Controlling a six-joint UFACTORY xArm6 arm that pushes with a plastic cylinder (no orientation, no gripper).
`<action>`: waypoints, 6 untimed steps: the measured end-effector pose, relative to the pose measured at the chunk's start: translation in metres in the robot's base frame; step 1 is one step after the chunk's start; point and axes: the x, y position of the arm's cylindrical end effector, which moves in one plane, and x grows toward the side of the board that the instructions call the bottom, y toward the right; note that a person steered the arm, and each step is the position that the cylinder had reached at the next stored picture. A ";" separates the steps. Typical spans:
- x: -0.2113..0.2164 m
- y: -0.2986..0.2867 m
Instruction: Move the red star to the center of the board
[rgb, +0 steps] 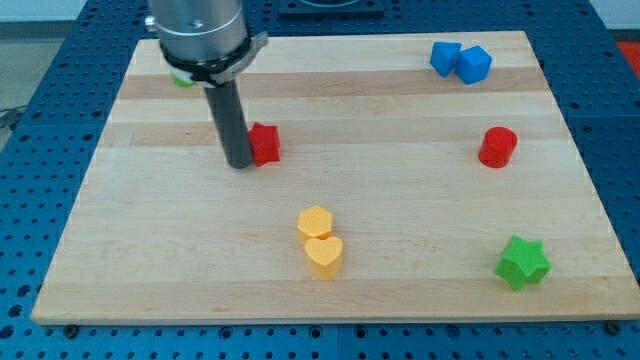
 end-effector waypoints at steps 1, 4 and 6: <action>-0.024 0.033; -0.035 0.069; -0.038 0.038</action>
